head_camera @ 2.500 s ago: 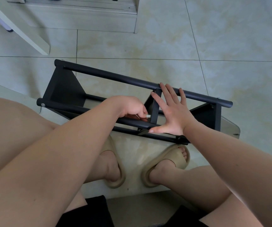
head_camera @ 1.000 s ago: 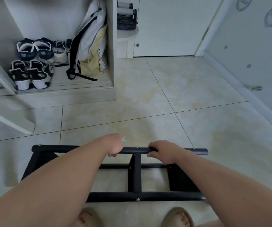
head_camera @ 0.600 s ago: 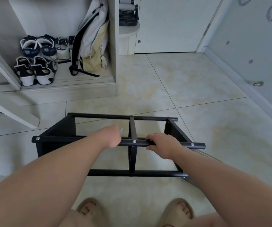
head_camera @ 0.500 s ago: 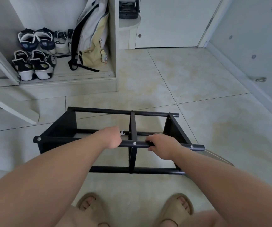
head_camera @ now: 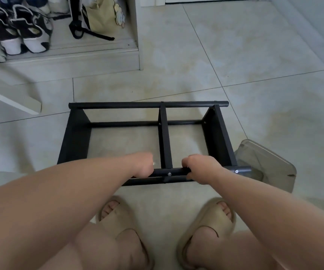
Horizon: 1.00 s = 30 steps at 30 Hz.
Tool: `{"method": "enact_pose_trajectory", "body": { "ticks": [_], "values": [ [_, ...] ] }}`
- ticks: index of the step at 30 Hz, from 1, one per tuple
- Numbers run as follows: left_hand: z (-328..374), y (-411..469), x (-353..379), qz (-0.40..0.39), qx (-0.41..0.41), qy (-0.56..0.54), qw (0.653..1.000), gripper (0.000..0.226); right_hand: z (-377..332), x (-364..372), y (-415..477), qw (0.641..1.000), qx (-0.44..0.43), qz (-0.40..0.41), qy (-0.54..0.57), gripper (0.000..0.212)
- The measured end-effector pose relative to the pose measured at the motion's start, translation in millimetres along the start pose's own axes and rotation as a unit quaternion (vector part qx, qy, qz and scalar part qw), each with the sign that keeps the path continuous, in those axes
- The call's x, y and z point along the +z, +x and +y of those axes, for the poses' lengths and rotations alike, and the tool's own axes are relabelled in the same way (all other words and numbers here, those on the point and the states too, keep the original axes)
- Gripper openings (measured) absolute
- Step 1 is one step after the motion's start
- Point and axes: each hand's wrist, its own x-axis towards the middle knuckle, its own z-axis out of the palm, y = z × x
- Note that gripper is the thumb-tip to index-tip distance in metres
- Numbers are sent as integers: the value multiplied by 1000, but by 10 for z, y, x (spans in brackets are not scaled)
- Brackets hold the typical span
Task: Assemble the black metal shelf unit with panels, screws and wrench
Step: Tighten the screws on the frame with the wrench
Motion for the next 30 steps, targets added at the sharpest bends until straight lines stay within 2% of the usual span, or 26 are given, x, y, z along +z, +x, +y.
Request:
{"method": "enact_pose_trajectory", "body": {
  "ticks": [8, 11, 14, 16, 19, 23, 26, 30],
  "values": [
    [75, 66, 103, -41, -7, 41, 998, 27, 54, 208, 85, 1000, -5, -26, -16, 26],
    [60, 32, -41, -25, 1, 57, 998, 27, 61, 156, 97, 999, -33, -8, 26, 55],
    [56, 21, -223, -46, 14, 54, 997, 22, 33, 115, 131, 995, -82, 61, 7, 87],
    [63, 32, -343, -77, 24, 42, 996, 21, 5, 109, 183, 993, -89, 82, 8, 101],
    [9, 86, -437, -60, 32, 47, 997, 23, -42, 167, 289, 994, -84, 66, -8, 117],
    [-163, 321, -331, -36, 43, 27, 998, 16, -33, 268, 460, 993, -89, 69, -47, 124],
    [-238, 480, -223, -67, 68, 37, 995, 7, 38, 328, 575, 988, -107, 87, -71, 125],
    [-322, 656, -65, -90, 73, -3, 993, 10, 70, 418, 671, 974, -143, 142, -105, 124]
  ]
}}
